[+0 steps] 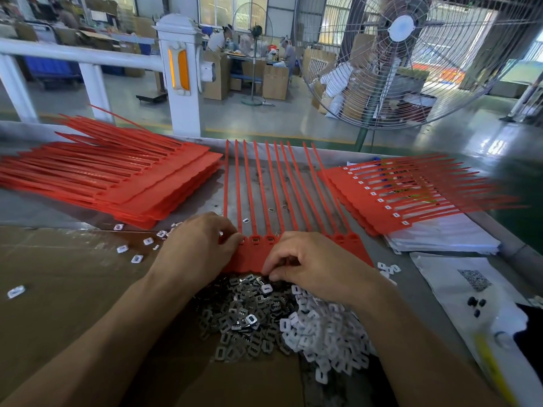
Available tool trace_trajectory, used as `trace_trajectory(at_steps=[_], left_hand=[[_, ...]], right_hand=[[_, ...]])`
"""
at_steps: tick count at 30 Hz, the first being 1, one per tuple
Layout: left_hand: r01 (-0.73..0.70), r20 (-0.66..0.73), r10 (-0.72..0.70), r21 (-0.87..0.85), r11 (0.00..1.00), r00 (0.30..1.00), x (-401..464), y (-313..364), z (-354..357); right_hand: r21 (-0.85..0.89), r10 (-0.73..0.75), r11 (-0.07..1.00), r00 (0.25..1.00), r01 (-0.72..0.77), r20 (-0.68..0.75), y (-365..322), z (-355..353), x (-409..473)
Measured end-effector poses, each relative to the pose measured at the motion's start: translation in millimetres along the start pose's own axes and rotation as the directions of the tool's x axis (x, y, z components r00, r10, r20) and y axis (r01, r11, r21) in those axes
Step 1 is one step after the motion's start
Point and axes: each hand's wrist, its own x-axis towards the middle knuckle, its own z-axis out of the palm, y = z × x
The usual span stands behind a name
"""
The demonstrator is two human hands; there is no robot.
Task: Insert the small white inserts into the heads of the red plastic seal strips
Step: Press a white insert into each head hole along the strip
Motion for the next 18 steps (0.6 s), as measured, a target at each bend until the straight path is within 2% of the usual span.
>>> trace_trajectory(at_steps=[6,12,18], left_hand=[[-0.001,0.000,0.001,-0.007,1.000,1.000,1,-1,0],[-0.003,-0.005,0.003,-0.011,1.000,1.000,2,-2,1],[0.005,-0.006,-0.005,-0.012,1.000,1.000,2,-2,2]], right_hand=[[-0.011,0.001,1.000,1.000,-0.001,-0.016,-1,4,2],[-0.122,-0.026,0.992,1.000,0.024,-0.010,-6,6,3],[-0.176,-0.051,0.984,0.996,0.037,-0.073,-11,12,3]])
